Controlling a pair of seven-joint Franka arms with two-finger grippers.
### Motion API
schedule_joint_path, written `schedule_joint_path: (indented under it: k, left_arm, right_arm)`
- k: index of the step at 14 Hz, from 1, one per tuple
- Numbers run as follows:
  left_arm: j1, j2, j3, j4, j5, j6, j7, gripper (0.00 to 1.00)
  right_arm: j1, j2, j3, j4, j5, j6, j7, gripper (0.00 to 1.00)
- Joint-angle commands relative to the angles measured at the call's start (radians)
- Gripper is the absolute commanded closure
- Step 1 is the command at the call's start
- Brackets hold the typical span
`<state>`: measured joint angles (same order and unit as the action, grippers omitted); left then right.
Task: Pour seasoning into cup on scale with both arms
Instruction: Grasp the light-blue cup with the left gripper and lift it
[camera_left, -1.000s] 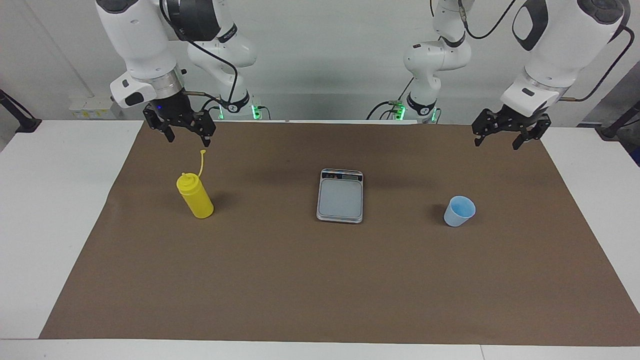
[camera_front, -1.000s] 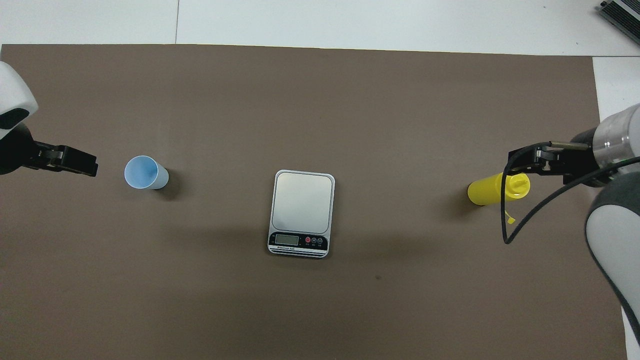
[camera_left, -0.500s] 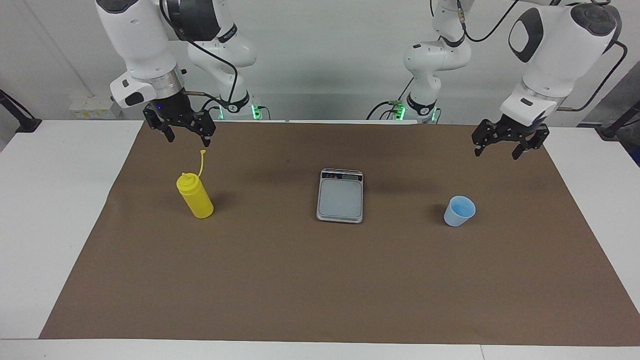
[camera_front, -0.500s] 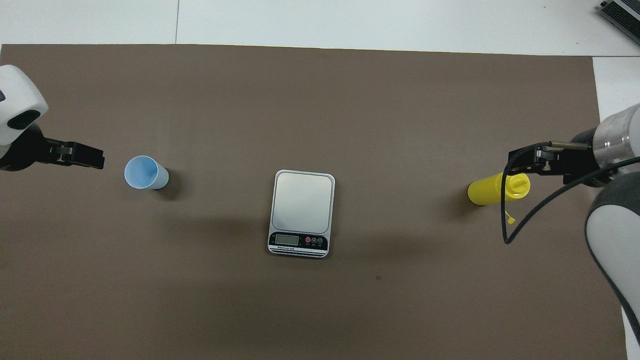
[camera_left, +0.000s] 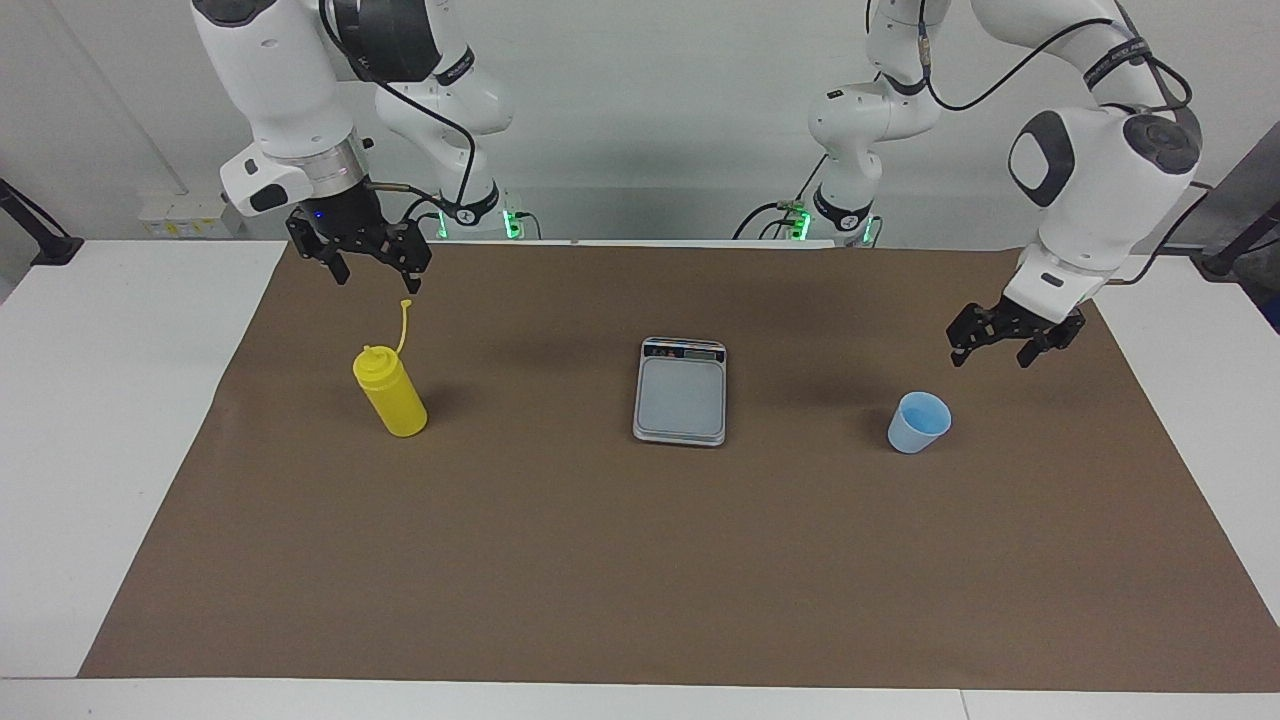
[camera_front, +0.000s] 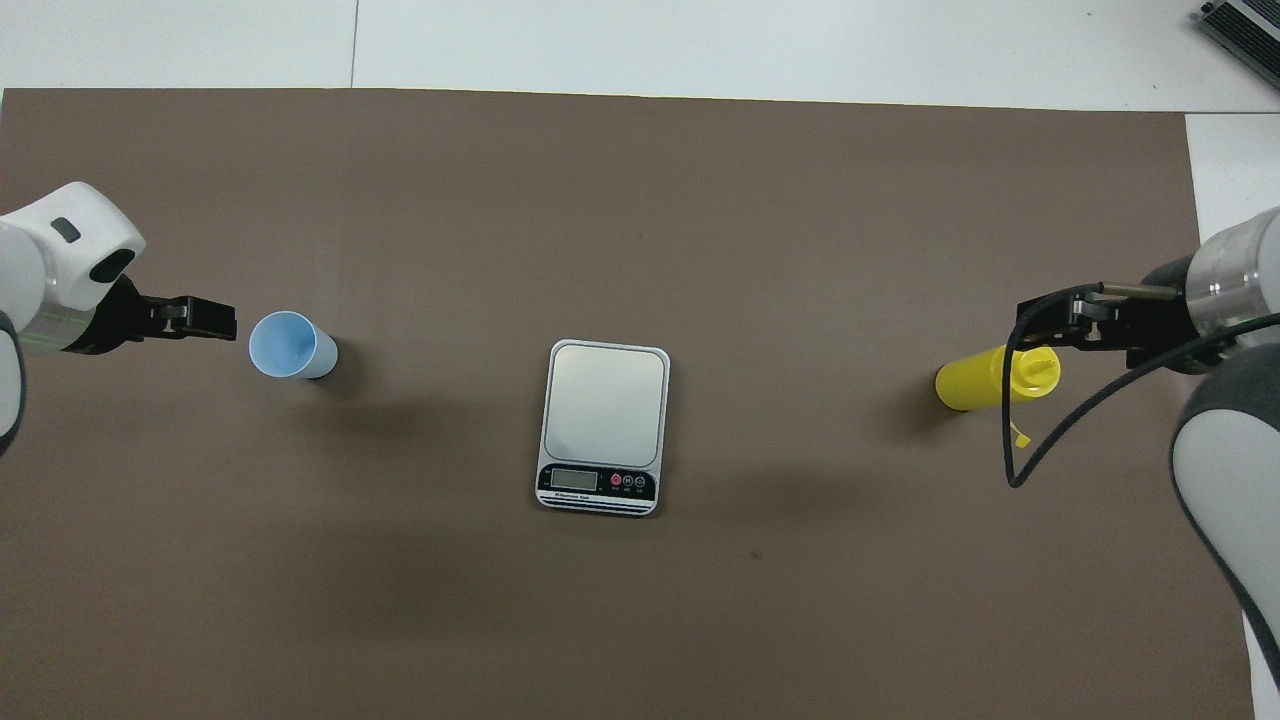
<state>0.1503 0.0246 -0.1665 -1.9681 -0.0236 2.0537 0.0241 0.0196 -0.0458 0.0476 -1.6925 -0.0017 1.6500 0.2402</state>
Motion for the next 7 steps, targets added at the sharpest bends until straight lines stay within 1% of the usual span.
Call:
schedule_joint_path:
  k: [1, 2, 3, 5, 6, 7]
  left_arm:
    - [0.014, 0.007, -0.008, -0.077, -0.025, 0.106, -0.061, 0.0]
    - [0.012, 0.02, -0.008, -0.083, -0.042, 0.132, -0.081, 0.0]
    - [0.012, 0.027, -0.008, -0.112, -0.047, 0.176, -0.116, 0.0]
    - [0.014, 0.026, -0.008, -0.181, -0.048, 0.264, -0.127, 0.0]
    - [0.014, 0.035, -0.008, -0.183, -0.048, 0.276, -0.128, 0.0]
    - [0.012, 0.066, -0.008, -0.183, -0.048, 0.293, -0.144, 0.0]
  right_arm:
    - [-0.01, -0.023, 0.006, -0.021, 0.003, -0.004, -0.015, 0.0]
    - [-0.012, -0.023, 0.006, -0.021, 0.003, -0.004, -0.015, 0.0]
    - [-0.01, -0.023, 0.006, -0.021, 0.003, -0.004, -0.015, 0.0]
    - [-0.01, -0.023, 0.006, -0.022, 0.003, -0.004, -0.015, 0.0]
    - [-0.012, -0.023, 0.006, -0.021, 0.003, -0.004, -0.015, 0.0]
    - [-0.012, -0.023, 0.006, -0.021, 0.003, -0.004, -0.015, 0.0]
